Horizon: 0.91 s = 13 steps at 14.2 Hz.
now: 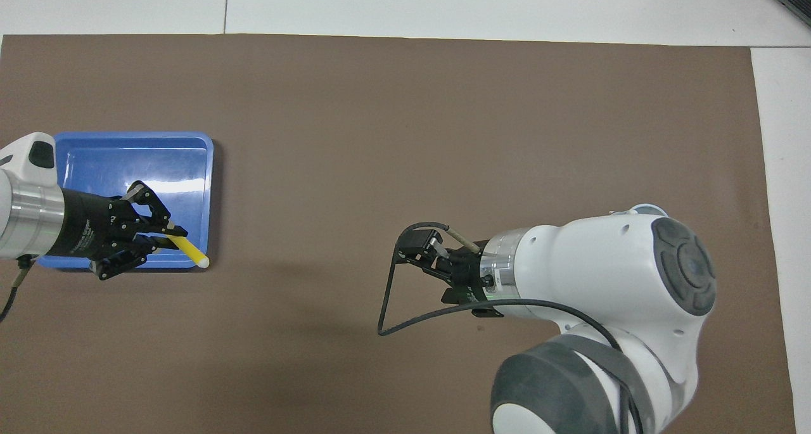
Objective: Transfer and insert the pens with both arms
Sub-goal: 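Lift the yellow pen with the left gripper toward the right gripper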
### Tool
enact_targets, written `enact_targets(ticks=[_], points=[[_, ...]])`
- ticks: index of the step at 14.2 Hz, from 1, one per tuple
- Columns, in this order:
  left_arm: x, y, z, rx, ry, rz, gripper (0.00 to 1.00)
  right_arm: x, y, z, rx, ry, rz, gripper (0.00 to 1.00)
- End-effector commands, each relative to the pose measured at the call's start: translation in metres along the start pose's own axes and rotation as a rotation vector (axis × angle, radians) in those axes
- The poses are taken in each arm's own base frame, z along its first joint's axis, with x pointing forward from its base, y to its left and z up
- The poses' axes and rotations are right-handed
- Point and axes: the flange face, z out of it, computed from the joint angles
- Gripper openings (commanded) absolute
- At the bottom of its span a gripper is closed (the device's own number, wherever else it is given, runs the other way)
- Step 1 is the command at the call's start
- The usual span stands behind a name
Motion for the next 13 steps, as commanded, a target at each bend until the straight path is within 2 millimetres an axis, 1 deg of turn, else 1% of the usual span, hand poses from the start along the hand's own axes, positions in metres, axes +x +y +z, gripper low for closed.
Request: enact_targets(ticks=[1, 3, 5, 6, 7, 8, 11, 13], points=[[-0.034, -0.022, 0.005, -0.06, -0.014, -0.102, 0.0, -0.002, 0.005, -0.002, 0.028, 0.001, -0.005, 1.0], [-0.058, -0.027, 0.015, -0.072, -0.023, -0.16, 0.0, -0.001, 0.005, -0.001, 0.029, 0.002, -0.005, 1.0], [-0.077, -0.027, 0.022, -0.065, -0.04, -0.227, 0.0, -0.006, 0.0, 0.0, 0.039, -0.004, -0.003, 1.0], [-0.083, -0.029, 0.027, -0.061, -0.05, -0.252, 0.0, -0.02, -0.011, -0.001, 0.069, -0.029, -0.009, 1.0], [-0.091, -0.032, 0.03, -0.061, -0.061, -0.265, 0.0, -0.027, -0.017, -0.001, 0.09, -0.035, -0.015, 1.0], [-0.093, -0.035, 0.031, -0.074, -0.08, -0.301, 0.0, -0.033, -0.024, -0.004, 0.109, -0.027, -0.035, 1.0], [-0.099, -0.042, 0.039, -0.085, -0.126, -0.342, 0.0, -0.061, -0.04, 0.003, 0.171, 0.001, -0.081, 1.0], [-0.102, -0.041, 0.039, -0.095, -0.152, -0.365, 0.0, -0.081, -0.05, 0.009, 0.215, 0.017, -0.082, 1.0]])
